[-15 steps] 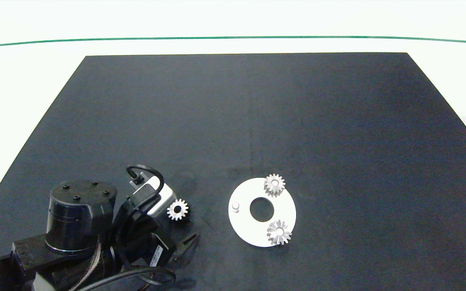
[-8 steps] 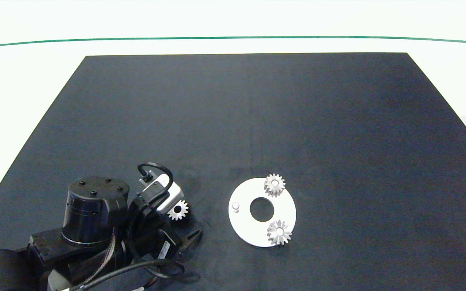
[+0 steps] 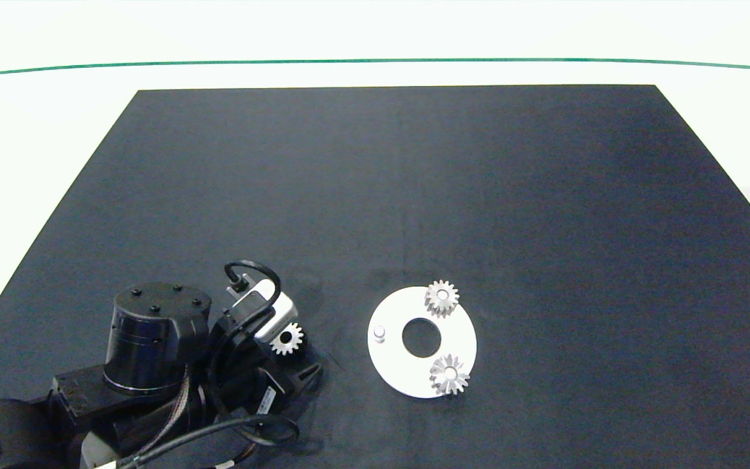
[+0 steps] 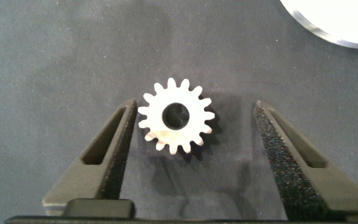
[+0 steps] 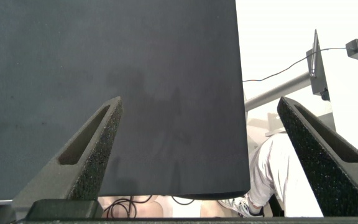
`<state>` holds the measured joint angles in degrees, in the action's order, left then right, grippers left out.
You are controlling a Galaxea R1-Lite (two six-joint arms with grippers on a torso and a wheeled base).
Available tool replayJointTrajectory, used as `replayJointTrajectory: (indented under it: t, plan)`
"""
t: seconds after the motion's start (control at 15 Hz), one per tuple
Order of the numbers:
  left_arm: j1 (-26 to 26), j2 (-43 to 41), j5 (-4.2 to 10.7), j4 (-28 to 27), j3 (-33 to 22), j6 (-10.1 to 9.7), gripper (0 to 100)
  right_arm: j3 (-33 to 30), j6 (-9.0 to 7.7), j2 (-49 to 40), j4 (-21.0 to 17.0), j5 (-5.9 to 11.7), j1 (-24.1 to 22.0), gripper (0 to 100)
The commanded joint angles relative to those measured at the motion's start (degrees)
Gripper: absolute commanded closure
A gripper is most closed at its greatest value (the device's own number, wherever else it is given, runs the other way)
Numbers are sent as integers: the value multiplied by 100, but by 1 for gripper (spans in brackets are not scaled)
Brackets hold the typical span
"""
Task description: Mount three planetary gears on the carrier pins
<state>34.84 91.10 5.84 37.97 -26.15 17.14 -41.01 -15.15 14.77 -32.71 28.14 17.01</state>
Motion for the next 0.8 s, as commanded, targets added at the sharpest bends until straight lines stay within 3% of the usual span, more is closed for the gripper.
replayJointTrajectory:
  t: [0.07, 0.8]
  plan:
    - [-12, -13, 5, 26, -31, 0, 31, 5, -5, 43, -16, 16, -4, 0]
    - [-12, 57, 5, 26, -119, 9, 54, -12, -14, -1, -16, 16, 4, 0]
